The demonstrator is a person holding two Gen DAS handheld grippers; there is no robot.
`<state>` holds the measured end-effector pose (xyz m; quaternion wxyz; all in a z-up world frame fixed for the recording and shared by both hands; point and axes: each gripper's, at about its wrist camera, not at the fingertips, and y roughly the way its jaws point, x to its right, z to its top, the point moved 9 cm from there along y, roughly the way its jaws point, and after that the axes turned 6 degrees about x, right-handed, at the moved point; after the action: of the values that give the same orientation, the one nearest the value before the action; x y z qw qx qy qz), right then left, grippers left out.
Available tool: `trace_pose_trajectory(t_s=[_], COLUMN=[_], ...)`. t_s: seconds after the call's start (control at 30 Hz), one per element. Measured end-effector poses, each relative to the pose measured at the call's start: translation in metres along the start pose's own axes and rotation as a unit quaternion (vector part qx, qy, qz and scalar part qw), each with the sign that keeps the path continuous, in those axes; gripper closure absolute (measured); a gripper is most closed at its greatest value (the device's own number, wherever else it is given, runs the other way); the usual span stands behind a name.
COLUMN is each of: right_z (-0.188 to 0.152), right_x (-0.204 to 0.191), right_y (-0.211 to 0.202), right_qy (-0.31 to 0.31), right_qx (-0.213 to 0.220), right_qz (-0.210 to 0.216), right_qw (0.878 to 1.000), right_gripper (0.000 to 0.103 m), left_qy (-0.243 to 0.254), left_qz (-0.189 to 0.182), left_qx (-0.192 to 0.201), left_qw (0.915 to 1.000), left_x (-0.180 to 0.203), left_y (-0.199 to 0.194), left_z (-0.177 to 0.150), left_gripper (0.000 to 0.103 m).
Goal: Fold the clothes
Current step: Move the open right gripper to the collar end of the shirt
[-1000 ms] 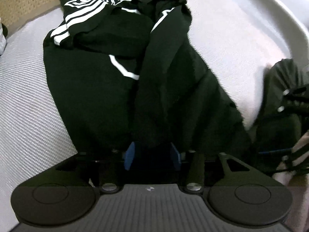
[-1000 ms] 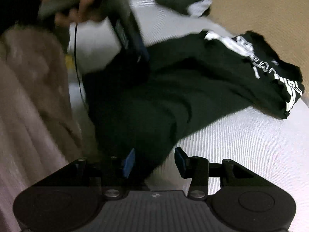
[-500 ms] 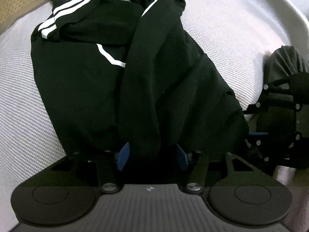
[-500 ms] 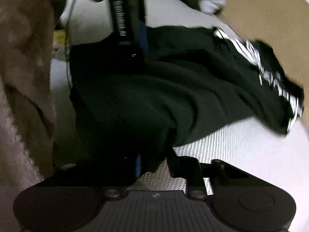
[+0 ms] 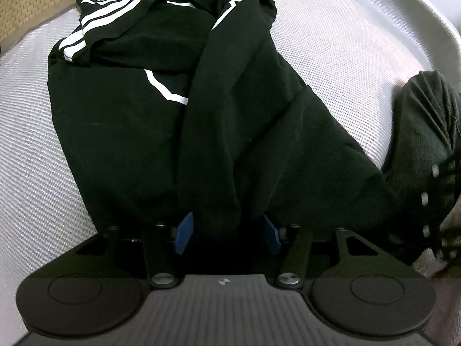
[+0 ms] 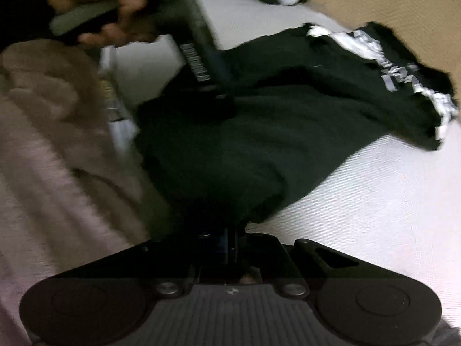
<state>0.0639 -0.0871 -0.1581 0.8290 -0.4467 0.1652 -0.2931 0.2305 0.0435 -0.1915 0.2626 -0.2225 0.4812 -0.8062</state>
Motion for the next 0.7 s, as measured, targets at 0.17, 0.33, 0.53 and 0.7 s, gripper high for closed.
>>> trace_pose_trajectory(t_s=[0.17, 0.33, 0.53, 0.7], right_z=[-0.01, -0.008, 0.004, 0.015], right_x=[-0.006, -0.004, 0.022, 0.045], right_y=[0.028, 0.023, -0.007, -0.032], right_qy=[0.004, -0.009, 0.04, 0.08], right_qx=[-0.036, -0.042, 0.007, 0.048], right_qz=[0.019, 0.016, 0.006, -0.003], right_qw=[0.999, 0.999, 0.999, 0.996], right_gripper=[0.098, 0.089, 0.075, 0.064], left_qy=[-0.015, -0.022, -0.035, -0.026], left_qz=[-0.007, -0.015, -0.032, -0.008], left_qx=[0.014, 0.028, 0.057, 0.053], left_qw=[0.9998, 0.9992, 0.9972, 0.9982], left_x=[-0.005, -0.001, 0.001, -0.005], left_y=[-0.008, -0.013, -0.013, 0.005], left_z=[0.002, 0.009, 0.029, 0.032], left_gripper=[0.048, 0.047, 0.032, 0.029])
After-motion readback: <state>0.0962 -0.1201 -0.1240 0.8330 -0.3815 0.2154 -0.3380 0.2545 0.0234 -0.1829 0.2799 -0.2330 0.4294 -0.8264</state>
